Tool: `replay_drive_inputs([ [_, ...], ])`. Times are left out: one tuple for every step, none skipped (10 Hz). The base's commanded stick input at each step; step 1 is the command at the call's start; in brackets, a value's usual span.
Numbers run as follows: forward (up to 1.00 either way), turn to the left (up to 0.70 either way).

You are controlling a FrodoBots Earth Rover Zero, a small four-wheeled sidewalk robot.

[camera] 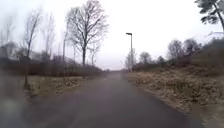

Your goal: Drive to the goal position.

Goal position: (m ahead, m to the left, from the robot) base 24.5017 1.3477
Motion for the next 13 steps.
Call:
replay_drive_inputs([
  [0.7,0.0],
  [0.7,0.0],
  [0.7,0.0],
  [0.7,0.0],
  [0.7,0.0],
  [0.7,0.0],
  [0.7,0.0],
  [0.7,0.0],
  [0.7,0.0],
  [0.7,0.0],
  [0.7,0.0],
  [0.7,0.0],
  [0.7,0.0],
])
